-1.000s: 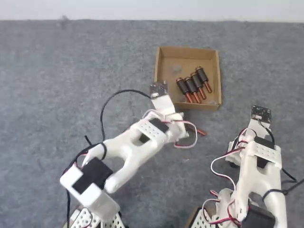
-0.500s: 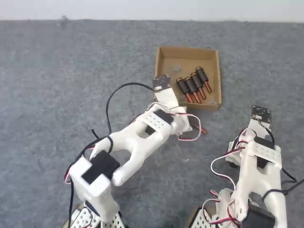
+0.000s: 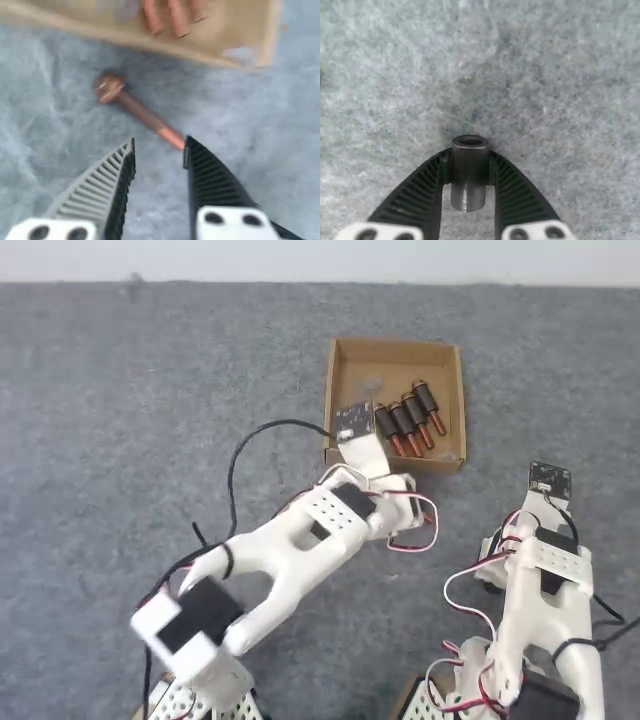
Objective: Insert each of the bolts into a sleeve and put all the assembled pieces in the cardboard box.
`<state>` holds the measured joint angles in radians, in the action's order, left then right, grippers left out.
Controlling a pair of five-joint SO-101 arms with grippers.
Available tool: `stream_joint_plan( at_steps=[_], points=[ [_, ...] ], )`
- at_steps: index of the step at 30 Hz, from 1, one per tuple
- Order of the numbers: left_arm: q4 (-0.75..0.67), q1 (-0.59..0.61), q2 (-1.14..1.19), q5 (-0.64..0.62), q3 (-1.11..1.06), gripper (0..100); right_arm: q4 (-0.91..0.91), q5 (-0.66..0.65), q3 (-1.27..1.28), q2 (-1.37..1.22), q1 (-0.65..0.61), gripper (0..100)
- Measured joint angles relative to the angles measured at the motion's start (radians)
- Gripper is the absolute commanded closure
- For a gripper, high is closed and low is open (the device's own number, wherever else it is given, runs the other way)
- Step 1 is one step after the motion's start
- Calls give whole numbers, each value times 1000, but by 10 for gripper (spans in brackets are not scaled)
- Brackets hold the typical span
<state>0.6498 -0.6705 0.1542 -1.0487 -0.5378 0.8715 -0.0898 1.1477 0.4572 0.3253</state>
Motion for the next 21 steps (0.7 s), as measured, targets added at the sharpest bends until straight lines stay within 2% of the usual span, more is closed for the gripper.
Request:
stream_joint_plan(
  at_steps=[7,13,15,18,21],
  points=[
    [0,89,132,-32,89,830,0,0,0,0,0,993],
    [0,92,170,-49,132,834,0,0,0,0,0,993],
    [0,94,170,-49,135,878,0,0,0,0,0,993],
    [2,94,170,-49,138,999,0,0,0,0,0,993],
    [3,92,169,-38,149,985,0,0,0,0,0,993]
  ],
)
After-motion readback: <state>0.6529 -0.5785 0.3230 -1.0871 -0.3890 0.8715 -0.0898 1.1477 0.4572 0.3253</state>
